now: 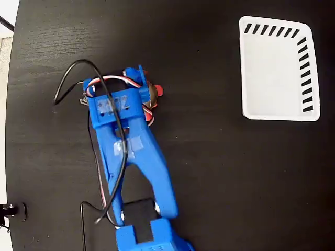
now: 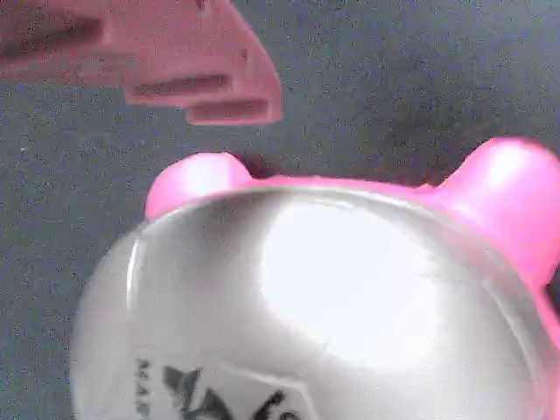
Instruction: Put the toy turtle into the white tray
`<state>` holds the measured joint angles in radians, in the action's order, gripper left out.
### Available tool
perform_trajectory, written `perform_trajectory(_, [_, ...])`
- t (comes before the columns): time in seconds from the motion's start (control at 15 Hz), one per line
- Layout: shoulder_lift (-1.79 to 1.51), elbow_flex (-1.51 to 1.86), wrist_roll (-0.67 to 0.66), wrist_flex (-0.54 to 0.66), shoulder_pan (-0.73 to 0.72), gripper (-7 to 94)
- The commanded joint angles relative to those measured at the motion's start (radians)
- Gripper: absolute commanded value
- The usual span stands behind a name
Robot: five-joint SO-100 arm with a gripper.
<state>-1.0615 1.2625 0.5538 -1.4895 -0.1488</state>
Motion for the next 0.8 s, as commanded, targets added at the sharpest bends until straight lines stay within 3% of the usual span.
perform_trajectory(0.0, [-0.029, -0.032, 0.006, 0.012, -0.011, 62])
perform_trajectory(0.73, [0.0, 0.018, 0.015, 0.097, -0.011, 60])
